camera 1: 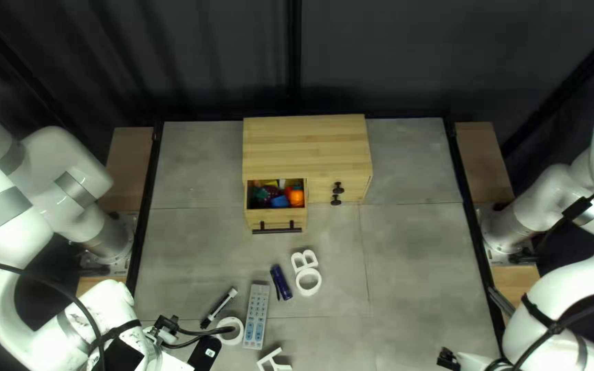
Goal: Open drawers and place objects into drawer and close
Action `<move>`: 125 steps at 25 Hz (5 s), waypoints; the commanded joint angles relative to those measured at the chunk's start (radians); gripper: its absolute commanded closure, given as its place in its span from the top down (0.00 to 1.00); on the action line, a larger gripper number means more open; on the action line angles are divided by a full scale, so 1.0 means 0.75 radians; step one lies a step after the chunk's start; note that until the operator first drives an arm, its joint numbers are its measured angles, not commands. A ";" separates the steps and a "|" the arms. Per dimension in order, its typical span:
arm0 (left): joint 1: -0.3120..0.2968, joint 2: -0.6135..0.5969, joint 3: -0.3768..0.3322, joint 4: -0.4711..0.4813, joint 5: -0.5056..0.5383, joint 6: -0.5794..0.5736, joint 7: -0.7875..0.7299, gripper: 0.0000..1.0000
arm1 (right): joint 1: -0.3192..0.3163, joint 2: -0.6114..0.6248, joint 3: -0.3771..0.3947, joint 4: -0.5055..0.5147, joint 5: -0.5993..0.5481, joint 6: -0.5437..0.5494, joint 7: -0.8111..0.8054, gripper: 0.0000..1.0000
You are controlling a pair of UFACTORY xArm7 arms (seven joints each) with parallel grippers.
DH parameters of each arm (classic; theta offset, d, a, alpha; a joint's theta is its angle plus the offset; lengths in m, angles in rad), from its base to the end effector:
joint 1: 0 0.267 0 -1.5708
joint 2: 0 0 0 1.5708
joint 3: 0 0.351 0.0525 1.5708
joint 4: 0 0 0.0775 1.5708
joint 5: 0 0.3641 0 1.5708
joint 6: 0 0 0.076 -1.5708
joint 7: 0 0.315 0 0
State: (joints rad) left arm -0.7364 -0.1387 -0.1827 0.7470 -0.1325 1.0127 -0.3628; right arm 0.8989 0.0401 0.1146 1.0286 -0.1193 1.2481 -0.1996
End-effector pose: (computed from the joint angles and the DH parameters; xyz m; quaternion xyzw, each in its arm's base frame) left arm 0.2044 -0.3106 0.1294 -0.9691 0.2348 0.0759 0.0051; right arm 0.2426 0.3283 0.1577 0.7984 0.5859 -0.0982 0.0982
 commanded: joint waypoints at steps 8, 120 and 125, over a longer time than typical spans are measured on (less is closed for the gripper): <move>0.000 0.000 0.000 0.000 0.000 0.000 0.000 1.00 | 0.003 -0.006 0.000 -0.024 -0.016 -0.030 0.074 1.00; 0.077 -0.008 0.231 0.285 0.821 0.559 1.704 1.00 | 0.003 -0.006 0.000 -0.024 -0.016 -0.030 0.074 1.00; 0.104 0.045 0.261 0.278 0.880 0.456 1.698 1.00 | 0.003 -0.006 0.000 -0.024 -0.016 -0.030 0.074 1.00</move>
State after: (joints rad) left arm -0.6704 -0.1274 0.0003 0.9573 0.5068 1.3932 0.9152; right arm 0.9009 0.0354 0.1145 1.0105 -0.1314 1.2255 -0.1442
